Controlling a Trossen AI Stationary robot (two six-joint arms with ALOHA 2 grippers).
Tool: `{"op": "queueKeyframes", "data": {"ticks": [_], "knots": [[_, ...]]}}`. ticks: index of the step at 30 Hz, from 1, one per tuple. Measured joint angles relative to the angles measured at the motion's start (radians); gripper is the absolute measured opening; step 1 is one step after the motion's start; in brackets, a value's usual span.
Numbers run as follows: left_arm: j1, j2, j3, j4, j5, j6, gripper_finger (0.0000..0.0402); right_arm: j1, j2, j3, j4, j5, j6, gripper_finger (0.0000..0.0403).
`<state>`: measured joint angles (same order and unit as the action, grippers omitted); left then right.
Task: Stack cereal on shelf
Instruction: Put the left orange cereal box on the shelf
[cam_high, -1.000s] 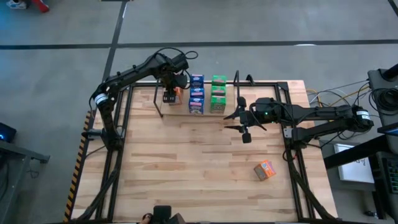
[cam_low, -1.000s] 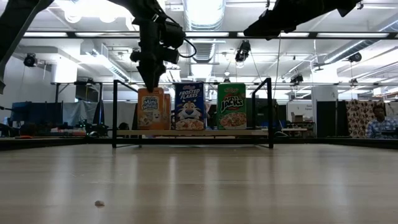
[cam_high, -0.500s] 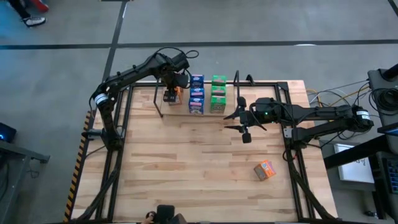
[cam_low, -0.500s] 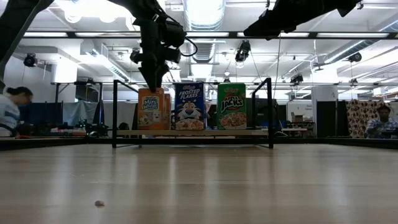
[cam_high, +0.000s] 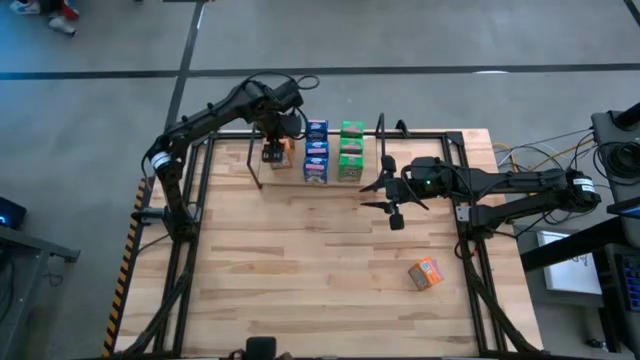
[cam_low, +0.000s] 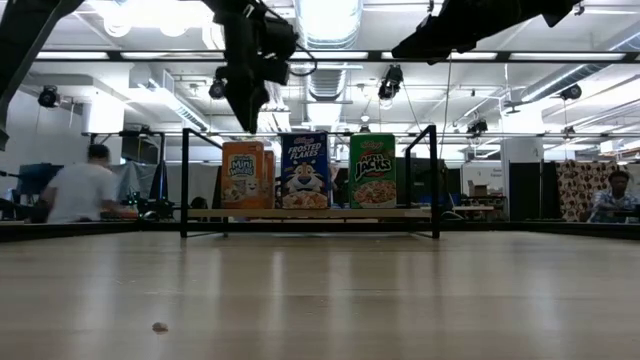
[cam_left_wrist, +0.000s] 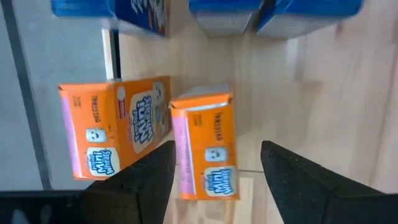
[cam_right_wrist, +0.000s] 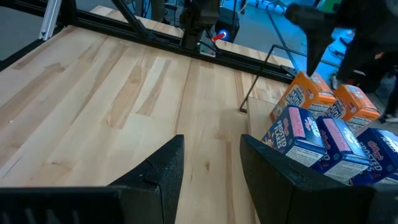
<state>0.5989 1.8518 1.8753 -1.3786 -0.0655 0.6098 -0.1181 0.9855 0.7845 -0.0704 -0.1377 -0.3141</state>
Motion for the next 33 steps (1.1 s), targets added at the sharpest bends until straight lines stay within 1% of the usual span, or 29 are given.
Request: {"op": "queueKeyframes", "data": {"ticks": [4, 6, 7, 11, 15, 17, 18, 22, 23, 33], "knots": [[-0.018, -0.005, 0.060, -0.046, 0.004, -0.075, 0.0208, 0.000, 0.000, 0.000, 0.000, 0.000, 0.000, 0.0146], [-0.020, -0.008, 0.080, -0.083, -0.006, -0.124, 0.0192, 0.000, 0.000, 0.000, 0.000, 0.000, 0.000, 0.0146], [-0.020, -0.010, 0.080, -0.105, -0.030, -0.147, 0.0181, 0.000, 0.000, 0.000, 0.000, 0.000, 0.000, 0.0146], [-0.015, -0.026, 0.033, -0.152, -0.118, -0.223, 0.0115, 0.000, 0.000, 0.000, -0.002, 0.000, 0.000, 0.0146], [-0.012, -0.046, -0.049, -0.147, -0.136, -0.255, 0.0043, 0.000, 0.000, 0.000, -0.004, 0.000, 0.000, 0.0146], [-0.012, -0.046, -0.082, -0.133, -0.140, -0.260, 0.0016, 0.000, 0.000, 0.000, -0.003, 0.000, 0.000, 0.0146], [-0.012, -0.046, -0.094, -0.119, -0.154, -0.262, 0.0008, 0.000, 0.000, 0.000, -0.003, 0.000, 0.000, 0.0146], [-0.011, -0.047, -0.138, -0.084, -0.242, -0.271, 0.0010, 0.000, 0.000, 0.000, -0.003, 0.000, 0.006, 0.0146], [-0.011, -0.046, -0.143, -0.081, -0.248, -0.271, 0.0012, 0.000, 0.000, 0.000, -0.003, 0.000, 0.009, 0.0146], [-0.010, -0.043, -0.142, -0.043, -0.239, -0.275, 0.0008, 0.000, 0.000, 0.000, -0.002, 0.000, 0.009, 0.0146]]}}
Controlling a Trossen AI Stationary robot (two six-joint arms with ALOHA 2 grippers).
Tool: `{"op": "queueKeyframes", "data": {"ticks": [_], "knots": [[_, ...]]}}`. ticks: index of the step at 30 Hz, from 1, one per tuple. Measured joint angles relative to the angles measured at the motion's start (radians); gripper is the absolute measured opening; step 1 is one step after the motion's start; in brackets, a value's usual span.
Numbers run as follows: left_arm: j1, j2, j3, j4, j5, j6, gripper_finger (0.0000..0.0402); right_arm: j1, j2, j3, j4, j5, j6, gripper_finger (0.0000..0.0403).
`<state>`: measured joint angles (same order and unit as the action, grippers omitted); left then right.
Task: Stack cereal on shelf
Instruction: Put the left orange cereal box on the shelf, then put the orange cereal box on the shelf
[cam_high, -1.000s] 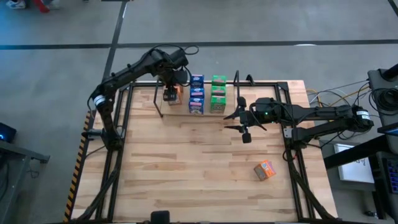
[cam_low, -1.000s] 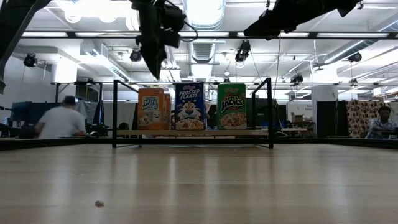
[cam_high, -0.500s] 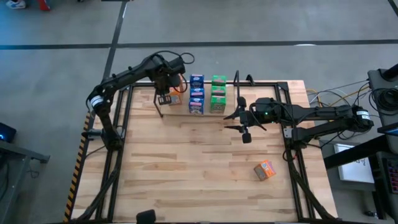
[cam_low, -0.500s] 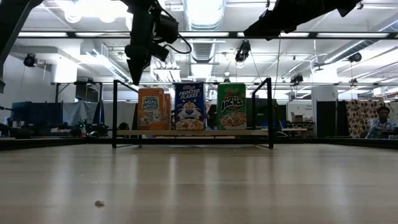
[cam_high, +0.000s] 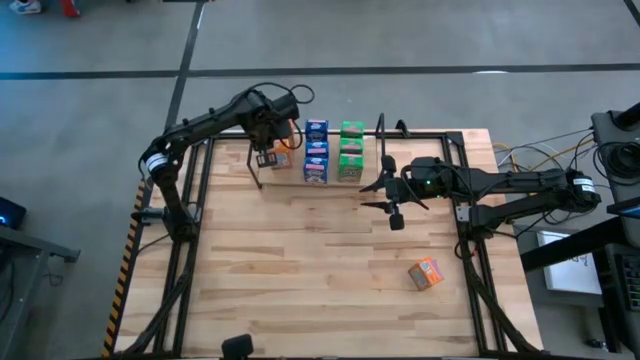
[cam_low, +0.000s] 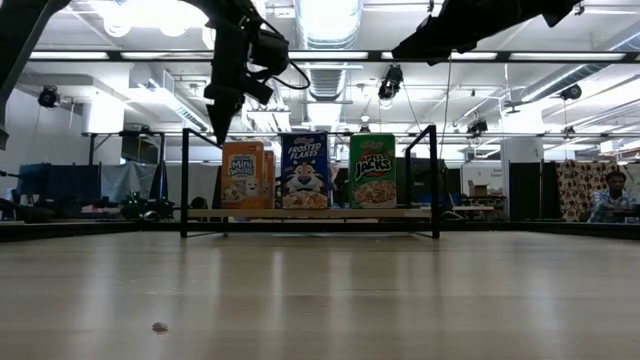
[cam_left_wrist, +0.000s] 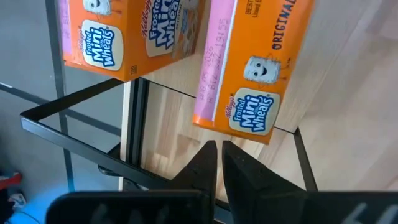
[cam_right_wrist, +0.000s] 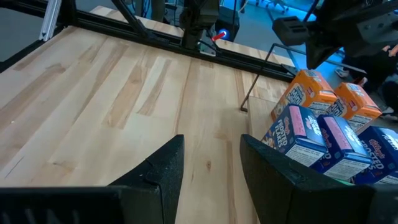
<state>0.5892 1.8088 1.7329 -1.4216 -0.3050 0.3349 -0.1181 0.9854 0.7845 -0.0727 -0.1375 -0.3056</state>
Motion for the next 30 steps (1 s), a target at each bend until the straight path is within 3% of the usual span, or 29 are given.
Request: {"op": "queueKeyframes", "data": {"ticks": [30], "knots": [[-0.019, -0.017, 0.017, 0.062, 0.001, -0.069, 0.0008, 0.000, 0.000, 0.000, 0.000, 0.000, 0.002, 0.0146]]}}
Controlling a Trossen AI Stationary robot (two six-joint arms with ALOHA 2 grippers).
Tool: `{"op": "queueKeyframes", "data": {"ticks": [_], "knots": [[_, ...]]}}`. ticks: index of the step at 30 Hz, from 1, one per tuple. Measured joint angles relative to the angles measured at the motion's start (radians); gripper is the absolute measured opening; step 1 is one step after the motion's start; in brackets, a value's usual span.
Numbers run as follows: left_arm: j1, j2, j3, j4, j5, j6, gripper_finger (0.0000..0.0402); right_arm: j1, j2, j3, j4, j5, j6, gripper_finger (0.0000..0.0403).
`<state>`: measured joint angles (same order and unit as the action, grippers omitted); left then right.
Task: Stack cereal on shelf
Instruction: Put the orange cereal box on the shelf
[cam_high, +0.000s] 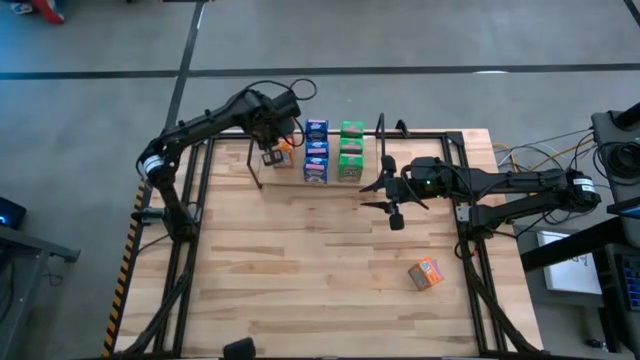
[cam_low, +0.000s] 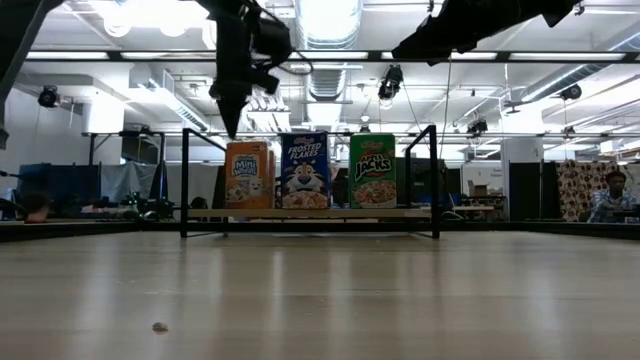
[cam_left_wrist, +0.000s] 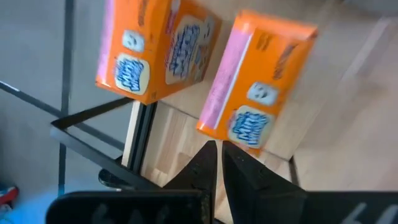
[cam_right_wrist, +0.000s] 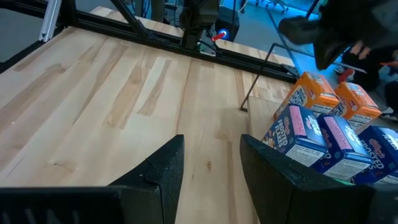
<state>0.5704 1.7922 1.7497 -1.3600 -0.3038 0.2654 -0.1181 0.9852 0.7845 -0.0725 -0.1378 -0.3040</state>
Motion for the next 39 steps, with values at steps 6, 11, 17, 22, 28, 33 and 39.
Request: {"op": "queueKeyframes", "data": {"ticks": [6, 11, 17, 22, 28, 33, 39], "knots": [[-0.094, -0.098, -0.003, 0.091, 0.042, -0.064, 0.0008, 0.000, 0.000, 0.000, -0.003, 0.001, 0.099, 0.0146], [-0.240, -0.199, -0.009, 0.198, 0.070, -0.141, 0.0008, 0.013, 0.000, 0.000, -0.044, 0.003, 0.273, 0.0146], [-0.460, -0.302, -0.061, 0.358, 0.071, -0.146, 0.0008, 0.088, 0.000, 0.014, -0.116, 0.000, 0.464, 0.0146], [-0.613, -0.403, -0.215, 0.507, 0.070, -0.156, 0.0008, 0.183, 0.008, 0.078, -0.214, 0.000, 0.627, 0.0146], [-0.753, -0.524, -0.459, 0.733, 0.005, -0.234, 0.0008, 0.283, 0.111, 0.240, -0.377, 0.007, 0.741, 0.0146], [-0.843, -0.592, -0.631, 0.925, -0.028, -0.267, 0.0008, 0.308, 0.246, 0.412, -0.633, 0.007, 0.884, 0.0146], [-0.904, -0.643, -0.762, 1.110, -0.028, -0.258, 0.0008, 0.349, 0.370, 0.546, -1.037, -0.001, 1.147, 0.0146]]}}
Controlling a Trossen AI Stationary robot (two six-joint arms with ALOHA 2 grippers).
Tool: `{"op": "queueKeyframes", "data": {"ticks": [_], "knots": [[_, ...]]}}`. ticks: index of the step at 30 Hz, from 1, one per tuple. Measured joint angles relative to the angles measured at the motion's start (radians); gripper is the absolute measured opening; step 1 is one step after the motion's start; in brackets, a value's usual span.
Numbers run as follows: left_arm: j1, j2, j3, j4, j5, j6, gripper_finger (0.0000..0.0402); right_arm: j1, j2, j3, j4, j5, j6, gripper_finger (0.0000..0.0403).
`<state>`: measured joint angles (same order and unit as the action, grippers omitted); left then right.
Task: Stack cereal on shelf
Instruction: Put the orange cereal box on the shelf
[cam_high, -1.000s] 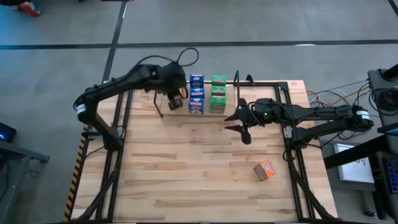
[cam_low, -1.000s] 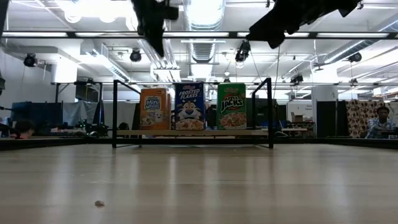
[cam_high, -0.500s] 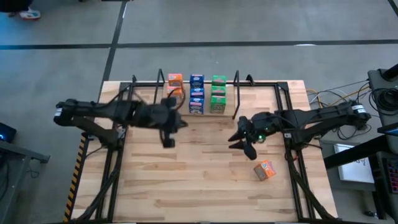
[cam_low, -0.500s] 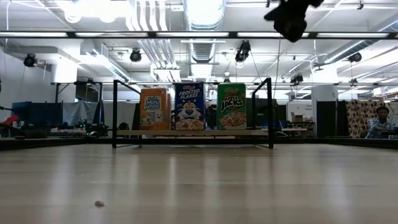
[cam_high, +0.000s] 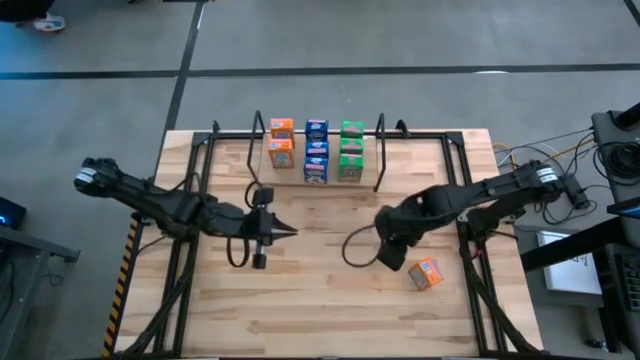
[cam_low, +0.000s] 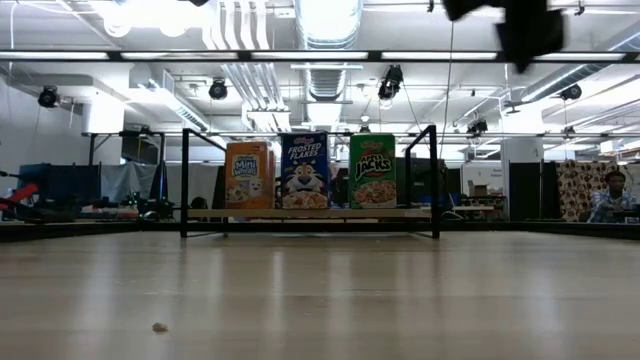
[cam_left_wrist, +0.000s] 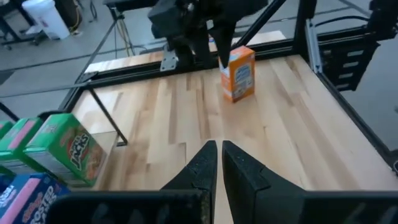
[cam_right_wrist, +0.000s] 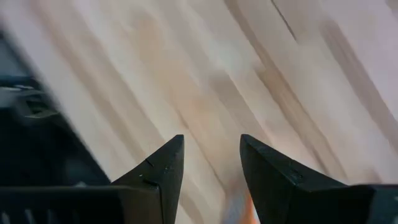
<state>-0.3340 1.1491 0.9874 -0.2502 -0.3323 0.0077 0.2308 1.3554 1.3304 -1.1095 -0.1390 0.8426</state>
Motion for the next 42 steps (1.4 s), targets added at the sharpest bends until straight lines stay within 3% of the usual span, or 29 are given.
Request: {"op": "queueKeyframes", "data": {"ticks": [4, 8, 19, 32, 42], "knots": [[-0.012, -0.018, -0.032, 0.026, -0.001, 0.008, 0.0008, 0.062, 0.028, 0.022, -0.158, -0.034, 0.193, 0.0146], [-0.012, -0.020, -0.034, 0.033, -0.002, 0.017, 0.0008, 0.130, 0.018, 0.015, -0.197, -0.045, 0.378, 0.0155], [-0.013, -0.006, -0.035, 0.040, -0.001, 0.038, 0.0008, 0.292, 0.029, -0.031, -0.311, -0.044, 0.665, 0.0240], [-0.013, -0.006, -0.035, 0.033, -0.001, 0.064, 0.0008, 0.341, 0.062, -0.051, -0.291, 0.011, 0.708, 0.0240], [-0.013, -0.006, -0.035, 0.032, -0.001, 0.058, 0.0008, 0.341, 0.070, -0.153, -0.226, 0.011, 0.675, 0.0233]]}}
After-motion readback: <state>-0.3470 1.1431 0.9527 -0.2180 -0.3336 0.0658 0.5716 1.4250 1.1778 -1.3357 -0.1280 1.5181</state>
